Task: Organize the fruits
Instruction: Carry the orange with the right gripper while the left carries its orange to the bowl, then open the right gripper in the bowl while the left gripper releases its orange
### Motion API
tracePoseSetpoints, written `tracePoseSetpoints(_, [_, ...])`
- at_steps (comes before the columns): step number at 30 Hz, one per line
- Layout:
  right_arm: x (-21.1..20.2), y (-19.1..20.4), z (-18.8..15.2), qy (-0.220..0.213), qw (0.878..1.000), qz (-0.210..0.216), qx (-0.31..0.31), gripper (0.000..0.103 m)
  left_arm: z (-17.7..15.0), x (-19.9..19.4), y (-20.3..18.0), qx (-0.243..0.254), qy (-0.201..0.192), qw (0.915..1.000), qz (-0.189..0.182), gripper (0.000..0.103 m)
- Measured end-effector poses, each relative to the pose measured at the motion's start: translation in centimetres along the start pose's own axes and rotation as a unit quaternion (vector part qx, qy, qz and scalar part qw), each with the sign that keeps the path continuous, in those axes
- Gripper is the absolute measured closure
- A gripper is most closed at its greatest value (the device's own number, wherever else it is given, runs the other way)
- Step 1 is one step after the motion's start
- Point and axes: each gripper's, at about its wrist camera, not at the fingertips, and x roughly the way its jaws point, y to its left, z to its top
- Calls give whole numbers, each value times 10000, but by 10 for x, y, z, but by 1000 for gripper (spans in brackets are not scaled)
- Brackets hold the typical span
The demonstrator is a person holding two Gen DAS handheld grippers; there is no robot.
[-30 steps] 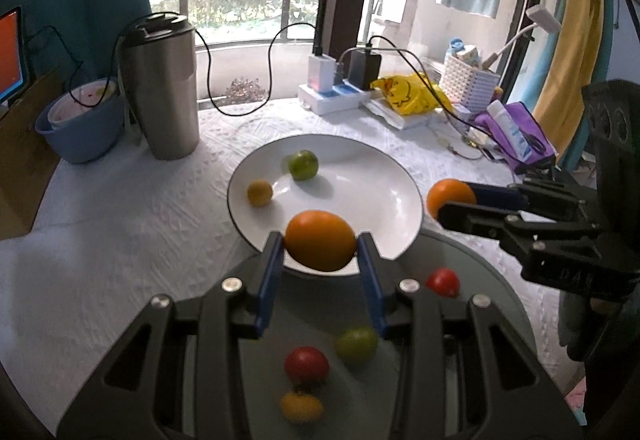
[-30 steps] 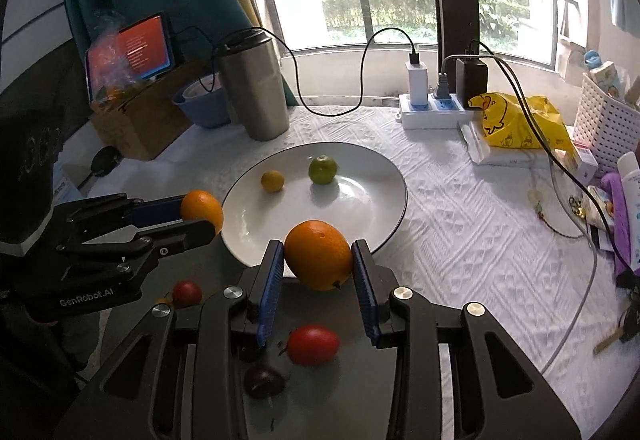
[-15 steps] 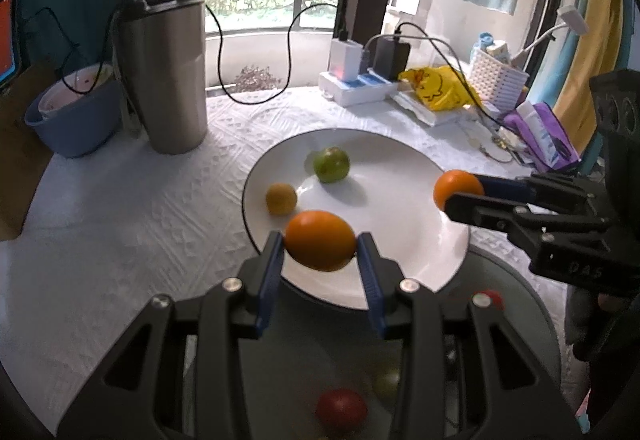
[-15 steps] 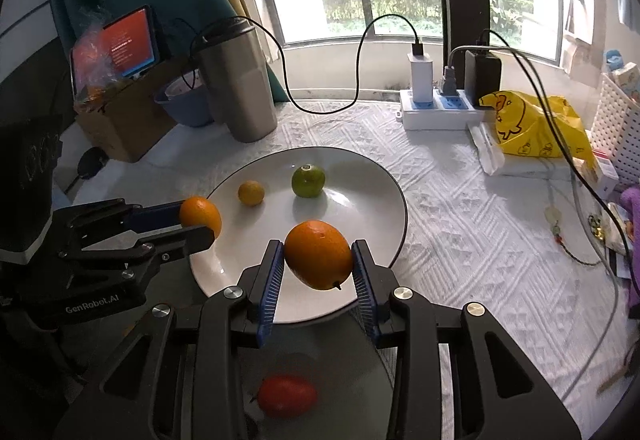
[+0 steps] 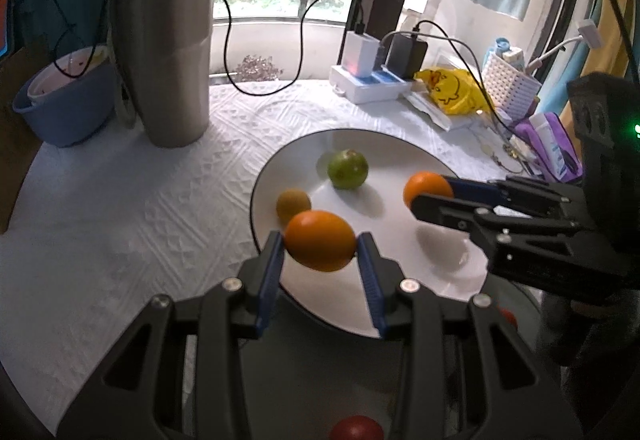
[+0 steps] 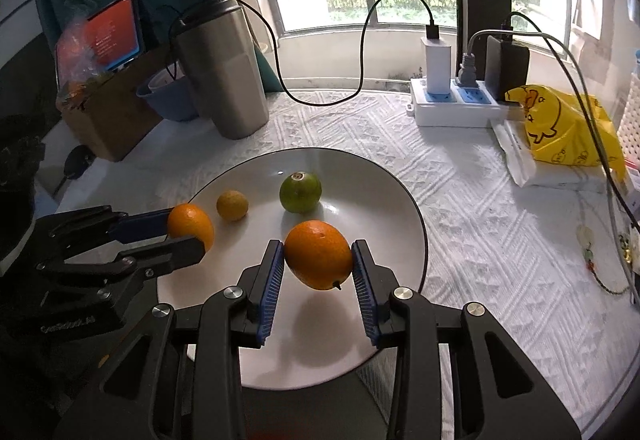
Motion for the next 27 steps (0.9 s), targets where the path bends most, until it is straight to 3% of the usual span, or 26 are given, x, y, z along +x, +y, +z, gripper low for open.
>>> tracePoseSetpoints(10, [7,-6,5,68,9998,-152,145,66,1,1,1,-63,63,10000,-42,64])
tracePoseSetpoints(27, [-31,10,3,-191,9993,-277,160,62,-2,-35,-6,-23,-205,9997,-125,62])
